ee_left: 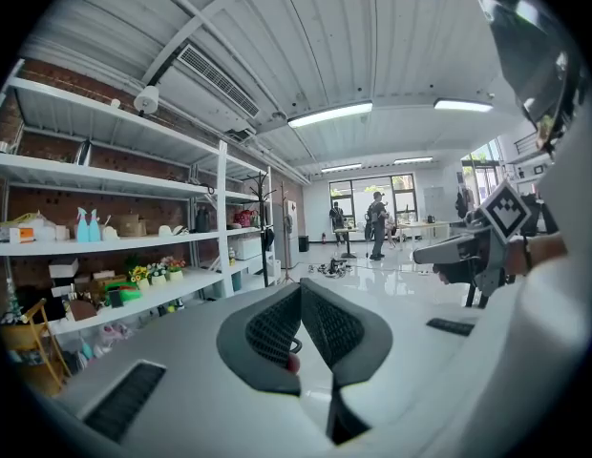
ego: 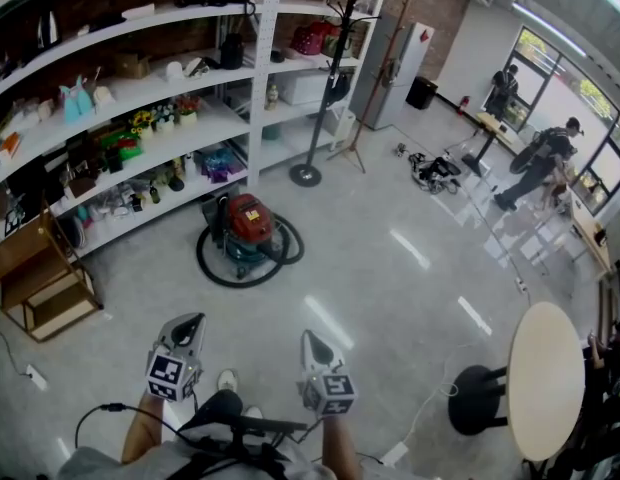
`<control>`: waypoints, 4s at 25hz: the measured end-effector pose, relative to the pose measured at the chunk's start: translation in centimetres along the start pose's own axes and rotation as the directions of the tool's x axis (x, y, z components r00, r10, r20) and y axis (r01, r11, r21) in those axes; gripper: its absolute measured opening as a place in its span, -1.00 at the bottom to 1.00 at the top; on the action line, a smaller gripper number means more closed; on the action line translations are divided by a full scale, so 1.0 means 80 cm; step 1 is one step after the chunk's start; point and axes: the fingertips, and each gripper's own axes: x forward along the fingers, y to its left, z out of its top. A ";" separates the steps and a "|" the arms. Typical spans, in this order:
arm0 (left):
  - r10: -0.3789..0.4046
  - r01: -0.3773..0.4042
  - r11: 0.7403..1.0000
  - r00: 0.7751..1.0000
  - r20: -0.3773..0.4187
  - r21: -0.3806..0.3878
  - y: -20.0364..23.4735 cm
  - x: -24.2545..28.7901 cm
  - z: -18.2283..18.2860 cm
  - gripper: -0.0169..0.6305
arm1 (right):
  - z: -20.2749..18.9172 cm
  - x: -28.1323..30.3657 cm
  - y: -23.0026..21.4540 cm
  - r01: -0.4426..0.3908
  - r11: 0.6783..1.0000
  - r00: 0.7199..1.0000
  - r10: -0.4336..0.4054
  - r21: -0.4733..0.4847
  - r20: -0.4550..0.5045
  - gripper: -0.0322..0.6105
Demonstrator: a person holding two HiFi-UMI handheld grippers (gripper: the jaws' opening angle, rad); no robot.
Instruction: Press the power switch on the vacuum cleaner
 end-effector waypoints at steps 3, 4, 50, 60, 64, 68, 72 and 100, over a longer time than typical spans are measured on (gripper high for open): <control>0.001 -0.001 1.000 1.000 -0.004 -0.004 0.006 0.012 -0.002 -0.93 | 0.000 0.014 -0.001 -0.010 1.000 1.000 0.010 0.012 -0.006 -0.86; 0.003 -0.003 1.000 1.000 -0.002 -0.004 0.010 0.018 -0.001 -0.92 | -0.001 0.020 -0.002 -0.012 1.000 1.000 0.012 0.013 -0.009 -0.86; 0.007 -0.007 0.999 1.000 -0.004 -0.045 0.276 0.316 0.048 -0.93 | 0.111 0.394 -0.060 -0.007 1.000 0.999 0.006 -0.012 -0.033 -0.86; 0.043 -0.044 0.998 0.999 -0.010 -0.055 0.304 0.359 0.043 -0.93 | 0.122 0.453 -0.079 -0.040 0.999 0.998 0.039 -0.029 -0.052 -0.86; 0.069 -0.070 0.996 0.997 -0.016 -0.058 0.322 0.387 0.043 -0.93 | 0.130 0.485 -0.093 -0.055 0.998 0.996 0.053 -0.032 -0.066 -0.86; 0.097 -0.098 0.993 0.995 -0.027 -0.060 0.342 0.420 0.053 -0.93 | 0.150 0.521 -0.115 -0.065 0.997 0.996 0.062 -0.038 -0.068 -0.86; 0.114 -0.116 0.992 0.993 -0.024 -0.058 0.358 0.458 0.068 -0.92 | 0.169 0.561 -0.136 -0.088 0.995 0.994 0.085 -0.047 -0.066 -0.86; 0.213 -0.221 0.971 0.973 -0.090 -0.092 0.443 0.620 0.070 -0.93 | 0.208 0.767 -0.202 -0.230 0.972 0.965 0.222 -0.047 -0.137 -0.86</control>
